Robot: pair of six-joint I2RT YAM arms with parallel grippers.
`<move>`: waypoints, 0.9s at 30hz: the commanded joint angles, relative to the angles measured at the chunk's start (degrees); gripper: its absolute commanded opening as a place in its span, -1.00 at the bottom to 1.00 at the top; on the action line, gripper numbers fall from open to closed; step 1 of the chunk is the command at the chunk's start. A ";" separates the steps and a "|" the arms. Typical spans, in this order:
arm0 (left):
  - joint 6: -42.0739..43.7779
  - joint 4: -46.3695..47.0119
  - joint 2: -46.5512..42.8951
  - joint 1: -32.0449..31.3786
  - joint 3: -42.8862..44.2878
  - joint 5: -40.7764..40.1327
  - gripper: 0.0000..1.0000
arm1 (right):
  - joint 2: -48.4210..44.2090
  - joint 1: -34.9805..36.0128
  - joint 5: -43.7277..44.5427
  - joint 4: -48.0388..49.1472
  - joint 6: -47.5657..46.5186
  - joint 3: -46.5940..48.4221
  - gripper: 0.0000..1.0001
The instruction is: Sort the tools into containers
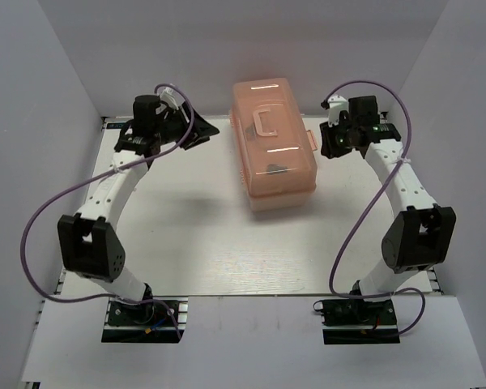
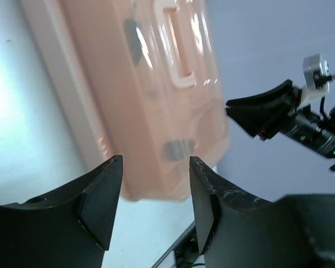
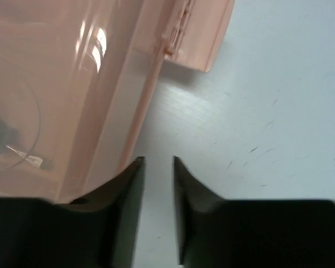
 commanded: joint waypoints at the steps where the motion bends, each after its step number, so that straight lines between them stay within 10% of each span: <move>1: 9.25 -10.87 -6.62 -1.08 -6.93 -8.24 0.23 | 0.37 0.17 -2.26 1.12 -3.87 -3.18 -0.45; 6: 10.74 -11.12 -14.71 -2.13 -14.87 -11.93 0.20 | 4.85 0.43 -6.83 -4.42 -1.85 0.06 -0.84; 19: 12.24 -13.59 -27.99 -2.13 -26.65 -13.78 0.20 | 3.45 2.10 -22.82 -6.54 -0.35 -1.51 -0.90; 27: 11.71 -16.05 -31.86 -2.13 -27.80 -13.78 0.20 | 1.44 3.59 -12.51 -5.05 -0.62 -3.45 -0.86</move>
